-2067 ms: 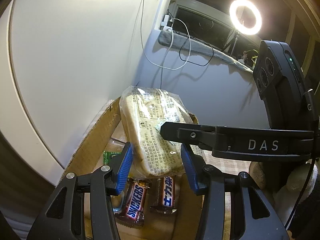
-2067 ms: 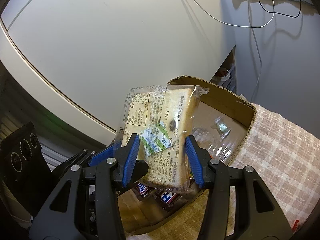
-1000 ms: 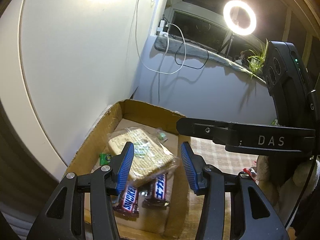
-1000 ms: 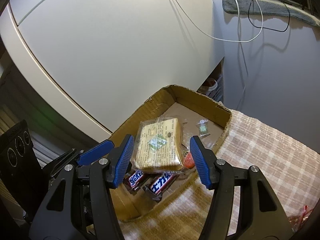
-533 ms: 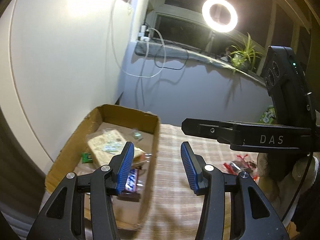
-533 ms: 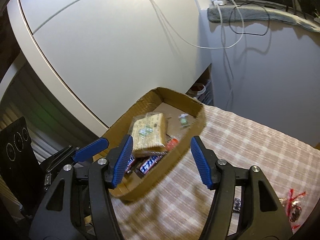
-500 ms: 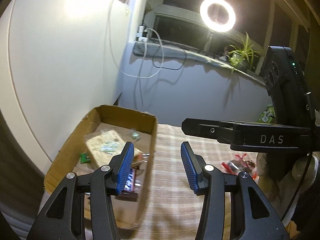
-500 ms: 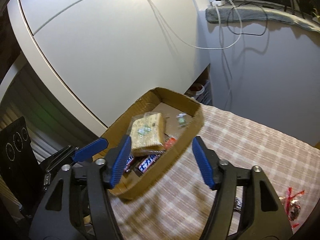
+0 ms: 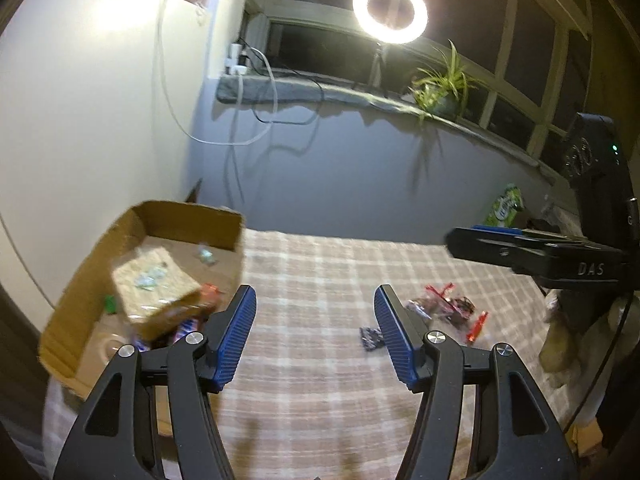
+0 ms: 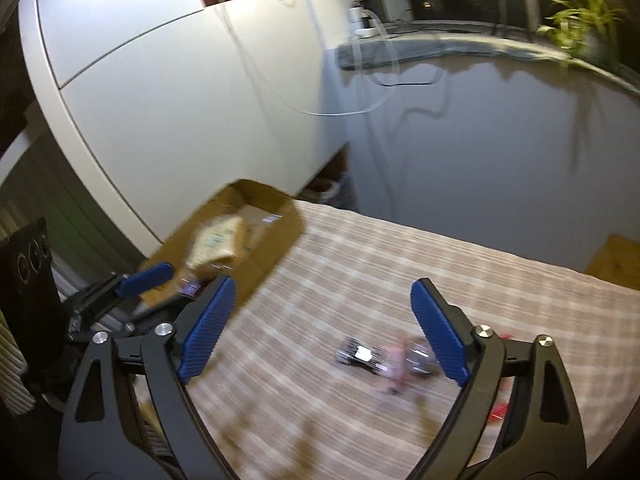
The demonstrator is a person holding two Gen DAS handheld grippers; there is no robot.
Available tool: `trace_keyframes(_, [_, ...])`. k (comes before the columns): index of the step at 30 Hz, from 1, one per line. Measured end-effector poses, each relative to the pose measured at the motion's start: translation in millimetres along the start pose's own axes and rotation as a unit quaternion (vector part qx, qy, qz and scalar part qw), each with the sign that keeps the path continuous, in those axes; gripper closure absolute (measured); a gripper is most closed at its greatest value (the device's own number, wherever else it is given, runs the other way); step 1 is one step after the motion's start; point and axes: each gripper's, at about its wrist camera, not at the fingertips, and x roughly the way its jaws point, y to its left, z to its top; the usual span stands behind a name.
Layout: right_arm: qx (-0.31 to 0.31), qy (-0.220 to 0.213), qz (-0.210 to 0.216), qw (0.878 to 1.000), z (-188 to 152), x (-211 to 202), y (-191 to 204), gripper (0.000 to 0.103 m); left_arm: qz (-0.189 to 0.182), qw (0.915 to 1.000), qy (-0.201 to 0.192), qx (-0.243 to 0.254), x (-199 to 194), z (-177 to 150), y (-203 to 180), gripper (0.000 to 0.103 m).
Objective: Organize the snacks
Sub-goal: 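Move both tools back to the remaining snacks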
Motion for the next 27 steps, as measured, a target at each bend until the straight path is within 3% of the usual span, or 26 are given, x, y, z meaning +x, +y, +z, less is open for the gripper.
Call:
trace_keyframes(15, [0.076,0.022,-0.079,0.994,-64,-30,-117,0.008,-0.047,0.9954,0.072,0.041,51,-27,-42,0.045])
trace_keyframes(20, [0.074,0.039,-0.072,0.994,-74,-19,-126,0.008,-0.053,0.9902,0.107,0.072,70,-34,-47,0.06])
trace_keyframes(27, [0.055,0.066,-0.065,0.994,-80,7,-123,0.016,-0.043,0.9746,0.15,0.161,99,-38,-62,0.06])
